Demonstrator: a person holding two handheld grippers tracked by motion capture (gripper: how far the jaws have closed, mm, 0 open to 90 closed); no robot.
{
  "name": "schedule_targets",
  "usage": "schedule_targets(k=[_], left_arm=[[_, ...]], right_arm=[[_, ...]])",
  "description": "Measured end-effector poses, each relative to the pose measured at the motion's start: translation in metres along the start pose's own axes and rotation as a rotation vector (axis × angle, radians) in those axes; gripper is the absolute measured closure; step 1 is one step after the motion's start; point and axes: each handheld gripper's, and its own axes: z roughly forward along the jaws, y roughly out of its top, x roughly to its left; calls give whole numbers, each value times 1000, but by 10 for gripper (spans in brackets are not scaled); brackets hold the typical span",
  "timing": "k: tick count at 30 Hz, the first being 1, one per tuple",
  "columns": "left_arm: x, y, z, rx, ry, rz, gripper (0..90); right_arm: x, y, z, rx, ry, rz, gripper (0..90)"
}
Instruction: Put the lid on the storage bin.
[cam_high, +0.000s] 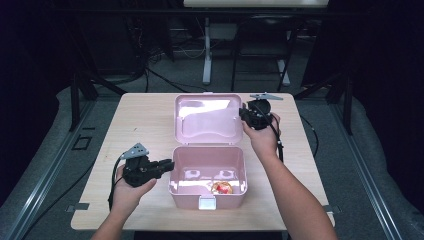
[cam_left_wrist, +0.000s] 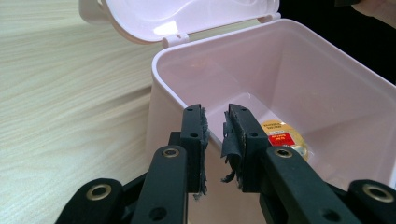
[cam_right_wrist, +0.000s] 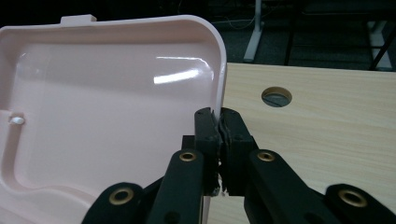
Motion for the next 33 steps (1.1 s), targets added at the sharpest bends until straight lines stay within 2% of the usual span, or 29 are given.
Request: schedule_targets(k=[2,5,9,15,24,30,33], left_arm=[[0,0,0,0,0,0,767],[0,0,0,1,0,1,767],[0,0,1,0,1,2,769],[0,0,1,0,2,-1,769],[0,1,1,4,1,-7,763],[0,3,3,9,7,-2,703],[4,5,4,0,37,15,655]], right_arm=[[1,0,-3,-13,0,-6,868],[4,-2,-10,-43,-12,-51,867],[2,-5,-17,-63,5,-32,867],[3,-10,-28,-112,21,-39,867],[5,-11,-33,-143,28,-78,869],[8,-10,-32,-152,36,-82,872],[8,-10,-32,-152,37,-87,872]])
